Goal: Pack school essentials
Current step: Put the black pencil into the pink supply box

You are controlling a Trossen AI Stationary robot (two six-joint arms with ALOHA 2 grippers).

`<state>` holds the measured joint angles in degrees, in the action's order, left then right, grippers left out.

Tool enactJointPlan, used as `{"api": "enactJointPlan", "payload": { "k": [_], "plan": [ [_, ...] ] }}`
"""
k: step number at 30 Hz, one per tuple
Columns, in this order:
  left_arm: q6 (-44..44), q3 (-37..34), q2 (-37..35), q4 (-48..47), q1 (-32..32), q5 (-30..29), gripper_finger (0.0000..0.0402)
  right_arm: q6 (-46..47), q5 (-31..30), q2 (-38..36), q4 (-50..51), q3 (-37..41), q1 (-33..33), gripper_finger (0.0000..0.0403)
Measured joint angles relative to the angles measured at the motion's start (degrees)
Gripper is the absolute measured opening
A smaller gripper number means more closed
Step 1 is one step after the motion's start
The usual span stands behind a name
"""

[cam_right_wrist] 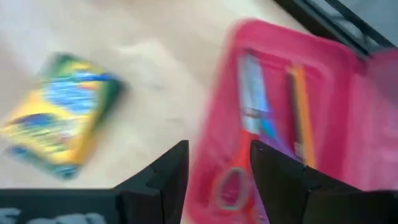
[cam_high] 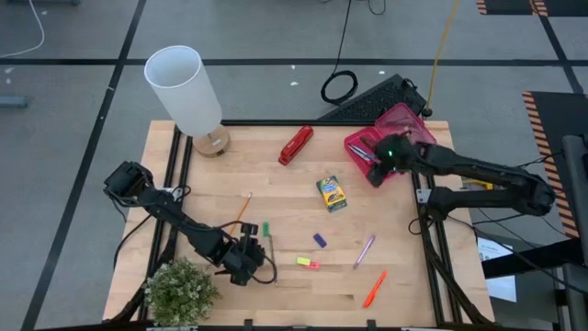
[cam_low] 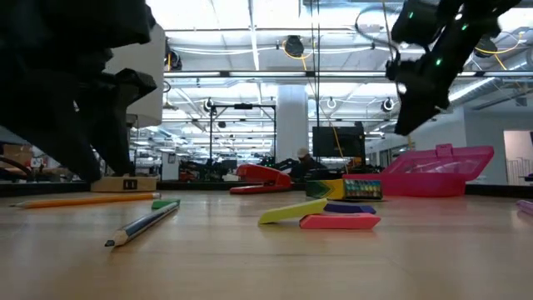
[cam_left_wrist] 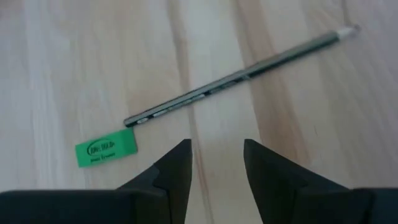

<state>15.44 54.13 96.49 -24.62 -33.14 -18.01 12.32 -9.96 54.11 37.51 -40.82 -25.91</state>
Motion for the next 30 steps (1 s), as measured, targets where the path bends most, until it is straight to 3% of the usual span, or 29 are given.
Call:
{"api": "enactJointPlan", "payload": {
  "k": [7, 12, 30],
  "plan": [
    [-13.62, 0.00, 0.00, 1.51, -0.37, 0.04, 0.0150, 3.08, -0.23, -5.96, -3.01, 0.00, 14.91, 0.0163],
    [-20.94, 0.00, 0.00, 4.61, -0.35, 0.05, 0.0150, 3.13, -0.21, -7.58, -5.52, 0.00, 20.82, 0.0163],
    [-48.31, 0.04, 1.88, 11.98, 10.17, 19.85, 0.0150, -1.67, -0.30, -7.08, -7.91, 0.00, 23.78, 0.0162]
  ]
}}
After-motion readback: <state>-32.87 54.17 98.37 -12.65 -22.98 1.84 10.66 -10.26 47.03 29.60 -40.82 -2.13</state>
